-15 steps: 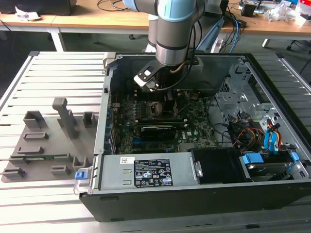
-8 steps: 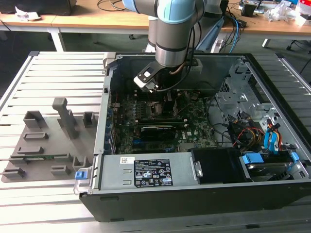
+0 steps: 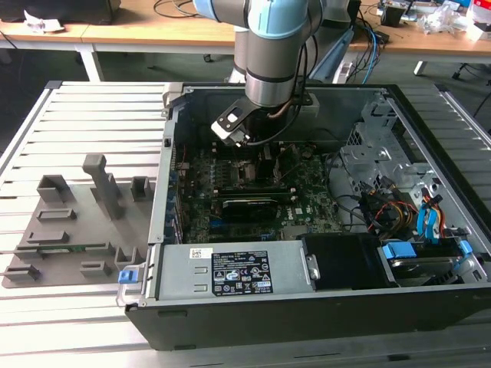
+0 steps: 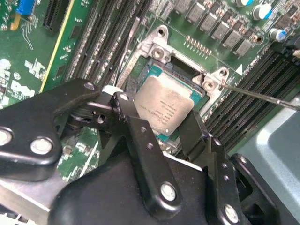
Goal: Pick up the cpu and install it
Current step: 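Place the cpu into insertion slot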
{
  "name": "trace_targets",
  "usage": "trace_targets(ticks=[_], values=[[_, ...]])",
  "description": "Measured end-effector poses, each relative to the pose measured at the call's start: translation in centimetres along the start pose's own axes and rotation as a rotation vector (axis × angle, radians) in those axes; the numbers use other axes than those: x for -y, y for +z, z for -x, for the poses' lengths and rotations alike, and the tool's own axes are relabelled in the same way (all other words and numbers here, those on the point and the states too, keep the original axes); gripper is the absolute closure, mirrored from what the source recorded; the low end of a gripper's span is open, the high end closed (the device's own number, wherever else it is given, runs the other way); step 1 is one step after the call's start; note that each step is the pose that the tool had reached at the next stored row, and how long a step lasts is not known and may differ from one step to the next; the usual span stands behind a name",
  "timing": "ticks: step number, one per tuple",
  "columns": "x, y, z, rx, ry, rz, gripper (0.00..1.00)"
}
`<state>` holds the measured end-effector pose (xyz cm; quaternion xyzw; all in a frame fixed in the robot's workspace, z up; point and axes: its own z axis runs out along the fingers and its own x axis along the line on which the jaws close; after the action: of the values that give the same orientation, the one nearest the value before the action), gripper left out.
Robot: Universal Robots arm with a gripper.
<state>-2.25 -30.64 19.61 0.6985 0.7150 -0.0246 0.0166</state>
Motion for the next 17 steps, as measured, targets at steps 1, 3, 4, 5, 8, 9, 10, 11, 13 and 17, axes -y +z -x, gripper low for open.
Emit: trace_targets(ticks=[1,3,4,5,8,9,10,11,13,17], values=[[0.00,-0.01,0.00,0.0005,0.000,-0.0003,0.38],[0.01,-0.04,0.01,0.0008,0.000,-0.0005,0.38],[0.02,-0.45,0.04,0.0009,0.000,-0.0005,0.38],[0.02,-1.16,0.08,0.0009,0.000,-0.0005,0.38],[0.03,-2.78,-0.12,0.0018,0.000,-0.0005,0.46],[0.04,-3.51,-0.16,0.0020,0.000,-0.0006,0.58],[0.05,-4.32,-0.17,0.0021,0.000,-0.0005,0.65],[0.06,-5.33,-0.16,0.0023,0.000,-0.0006,0.71],[0.08,-7.30,-0.18,0.0033,0.000,-0.0006,0.89],[0.10,-8.62,-0.12,0.0030,0.000,-0.0002,0.89]])
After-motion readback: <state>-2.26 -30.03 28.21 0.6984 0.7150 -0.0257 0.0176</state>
